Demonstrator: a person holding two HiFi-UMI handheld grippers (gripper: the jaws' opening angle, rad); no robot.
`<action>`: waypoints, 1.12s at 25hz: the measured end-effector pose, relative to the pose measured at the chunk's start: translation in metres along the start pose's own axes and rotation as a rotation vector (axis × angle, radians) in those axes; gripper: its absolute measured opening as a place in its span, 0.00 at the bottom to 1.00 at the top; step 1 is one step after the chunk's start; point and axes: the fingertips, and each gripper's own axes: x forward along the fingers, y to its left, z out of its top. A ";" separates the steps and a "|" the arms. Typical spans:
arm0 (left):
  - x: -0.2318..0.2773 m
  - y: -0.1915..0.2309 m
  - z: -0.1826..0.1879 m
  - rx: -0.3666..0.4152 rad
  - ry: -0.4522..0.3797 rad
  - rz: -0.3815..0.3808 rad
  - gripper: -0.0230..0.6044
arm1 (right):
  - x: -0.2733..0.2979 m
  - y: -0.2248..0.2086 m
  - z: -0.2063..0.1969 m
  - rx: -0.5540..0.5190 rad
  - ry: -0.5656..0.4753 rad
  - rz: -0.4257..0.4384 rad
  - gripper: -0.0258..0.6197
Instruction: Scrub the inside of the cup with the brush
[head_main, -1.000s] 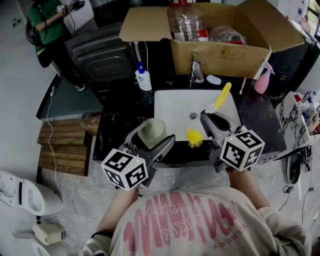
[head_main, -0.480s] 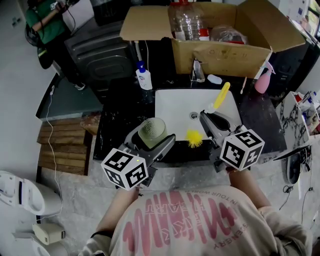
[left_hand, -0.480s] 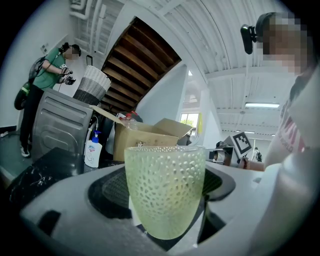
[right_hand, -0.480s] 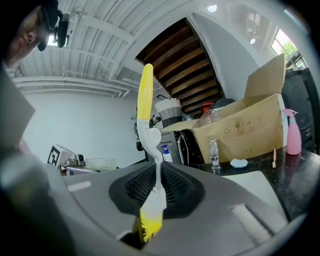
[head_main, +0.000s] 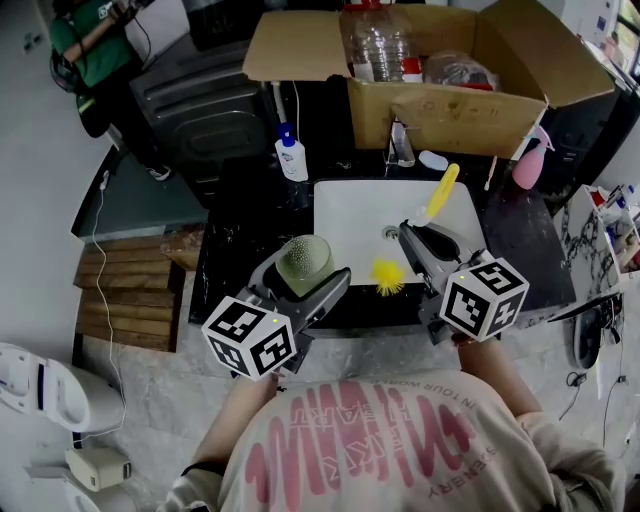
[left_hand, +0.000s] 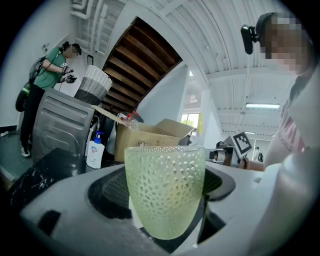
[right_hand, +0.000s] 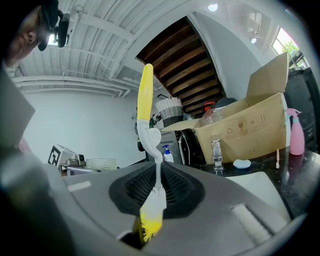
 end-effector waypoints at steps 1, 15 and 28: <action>0.000 0.002 0.001 0.001 -0.001 -0.001 0.66 | 0.001 0.000 0.000 0.000 -0.001 -0.001 0.11; -0.005 0.034 0.011 0.006 -0.003 -0.012 0.66 | 0.029 0.006 0.001 0.008 -0.014 -0.023 0.11; -0.037 0.049 -0.006 -0.013 0.017 -0.019 0.66 | 0.036 0.034 -0.026 0.030 0.001 -0.039 0.11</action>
